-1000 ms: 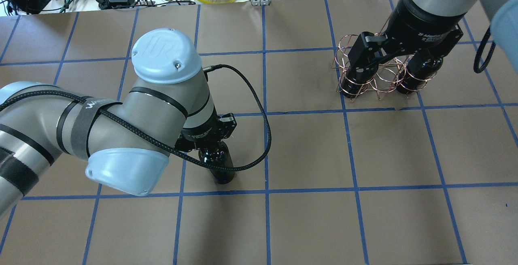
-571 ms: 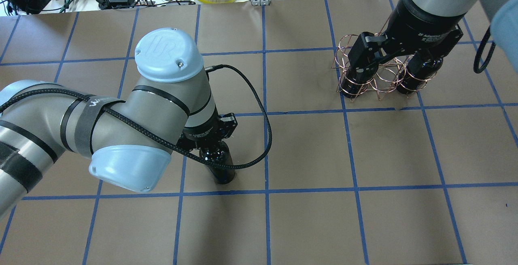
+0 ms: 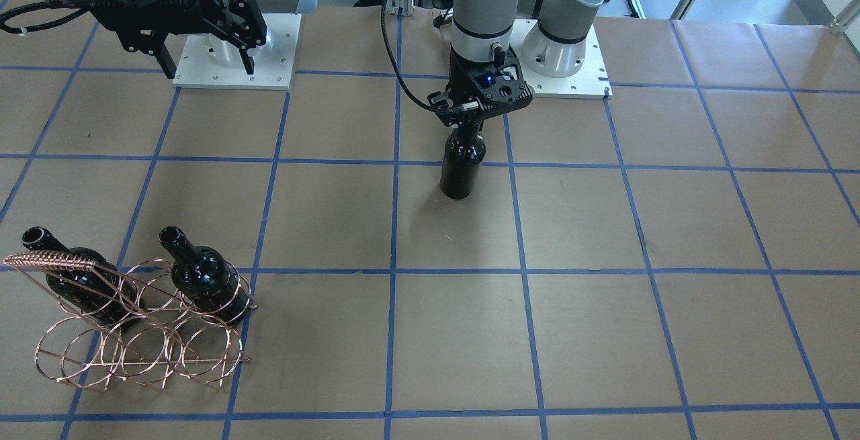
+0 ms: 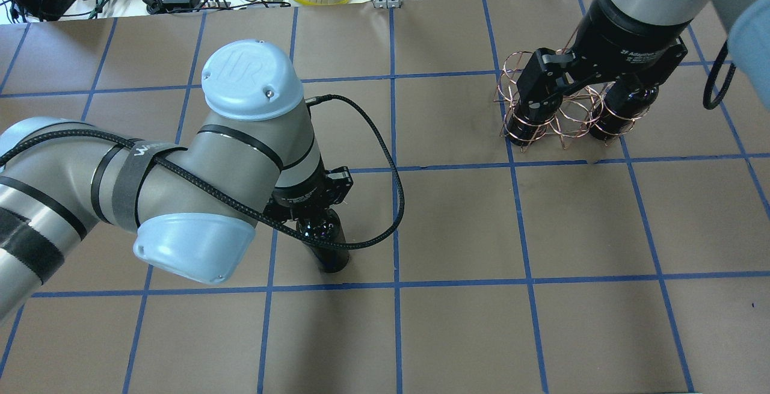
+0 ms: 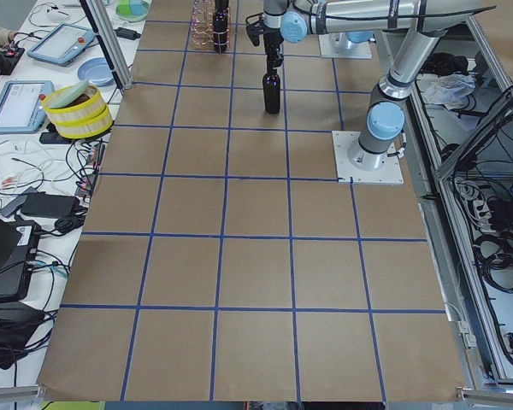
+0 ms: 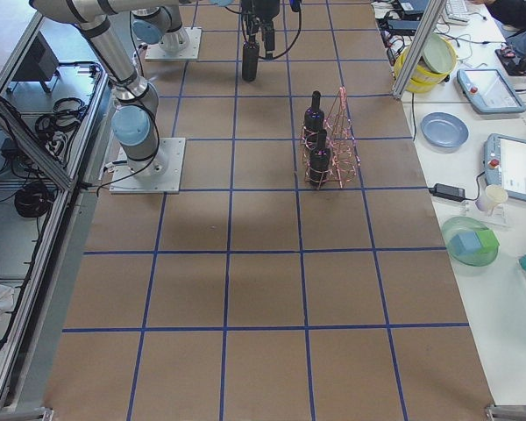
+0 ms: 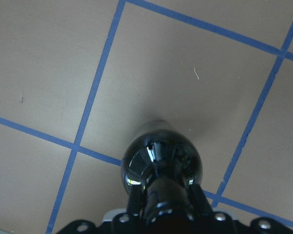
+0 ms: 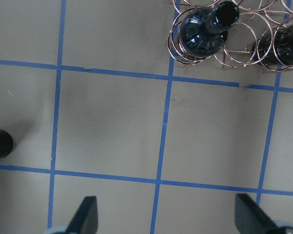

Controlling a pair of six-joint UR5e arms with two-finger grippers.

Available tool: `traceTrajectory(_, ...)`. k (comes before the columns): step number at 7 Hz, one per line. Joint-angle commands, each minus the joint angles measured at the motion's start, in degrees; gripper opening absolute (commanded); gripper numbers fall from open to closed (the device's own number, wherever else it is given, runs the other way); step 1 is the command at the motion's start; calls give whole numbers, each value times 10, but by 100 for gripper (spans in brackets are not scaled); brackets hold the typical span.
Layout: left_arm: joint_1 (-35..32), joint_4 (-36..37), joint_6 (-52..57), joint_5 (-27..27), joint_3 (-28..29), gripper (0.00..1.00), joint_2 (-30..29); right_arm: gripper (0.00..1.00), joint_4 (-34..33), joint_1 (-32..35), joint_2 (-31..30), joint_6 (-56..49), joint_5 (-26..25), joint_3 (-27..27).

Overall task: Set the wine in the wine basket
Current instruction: 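Tilt the bottle upright and set it down with the left gripper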

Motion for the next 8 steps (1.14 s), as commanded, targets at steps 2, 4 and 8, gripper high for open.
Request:
traceTrajectory(2,0,-3,-2,-3,1,72,0,100,0,0,0,0,0,0)
traceTrajectory(4,1,-3,5,-3,22,93,0,100,-1,0,0,0,1,-1)
traceTrajectory(8,171,-32,232,-19,146,100,2,100,0,6,-4,11,2,-1)
